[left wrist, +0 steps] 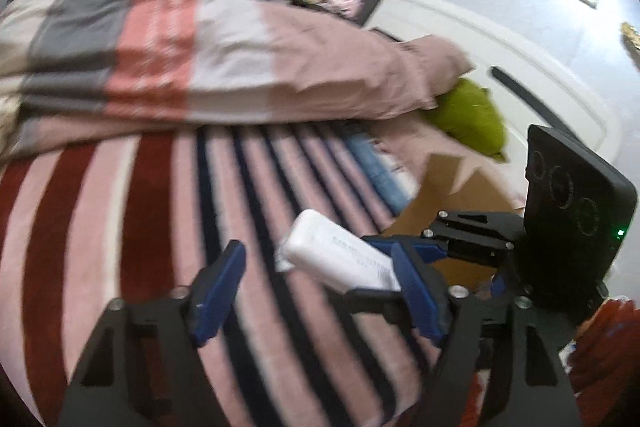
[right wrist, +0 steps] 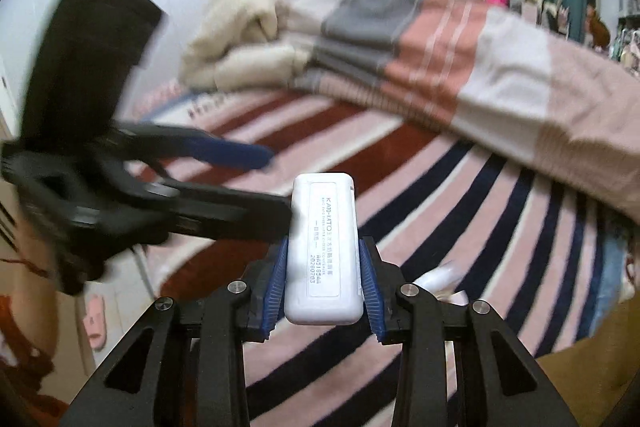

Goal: Organize rigid objects
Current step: 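Place the power bank into the cardboard box and open the right gripper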

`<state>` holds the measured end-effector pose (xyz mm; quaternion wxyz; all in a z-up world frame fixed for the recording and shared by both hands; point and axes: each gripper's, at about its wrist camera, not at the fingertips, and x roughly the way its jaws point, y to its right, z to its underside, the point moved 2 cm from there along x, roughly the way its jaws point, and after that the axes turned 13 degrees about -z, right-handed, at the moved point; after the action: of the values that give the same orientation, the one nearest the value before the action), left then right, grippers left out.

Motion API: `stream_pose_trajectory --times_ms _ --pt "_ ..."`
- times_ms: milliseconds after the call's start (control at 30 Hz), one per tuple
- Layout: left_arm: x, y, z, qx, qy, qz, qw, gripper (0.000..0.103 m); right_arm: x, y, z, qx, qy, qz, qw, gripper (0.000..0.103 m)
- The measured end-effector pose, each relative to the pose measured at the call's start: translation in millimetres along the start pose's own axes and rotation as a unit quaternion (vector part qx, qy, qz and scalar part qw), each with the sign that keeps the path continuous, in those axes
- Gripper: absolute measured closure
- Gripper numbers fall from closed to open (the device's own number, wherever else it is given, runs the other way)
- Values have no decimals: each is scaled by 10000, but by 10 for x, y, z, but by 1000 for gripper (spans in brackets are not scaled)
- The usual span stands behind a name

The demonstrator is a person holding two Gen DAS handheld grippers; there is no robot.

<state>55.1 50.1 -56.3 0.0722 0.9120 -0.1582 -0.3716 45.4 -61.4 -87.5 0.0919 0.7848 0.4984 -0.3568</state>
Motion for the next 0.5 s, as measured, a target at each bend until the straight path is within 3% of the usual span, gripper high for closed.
stream_pose_trajectory --times_ms 67,100,200,500 --pt "12 236 -132 129 30 281 9995 46 -253 -46 -56 -10 211 54 9998 72" --pt "28 339 -186 177 25 402 9990 56 -375 -52 -63 -28 302 94 9995 72" --pt "103 679 -348 353 22 626 9974 63 -708 -23 -43 -83 495 322 9982 72" --pt "715 1831 -601 1200 -496 897 9875 65 -1533 573 390 732 670 928 9907 72"
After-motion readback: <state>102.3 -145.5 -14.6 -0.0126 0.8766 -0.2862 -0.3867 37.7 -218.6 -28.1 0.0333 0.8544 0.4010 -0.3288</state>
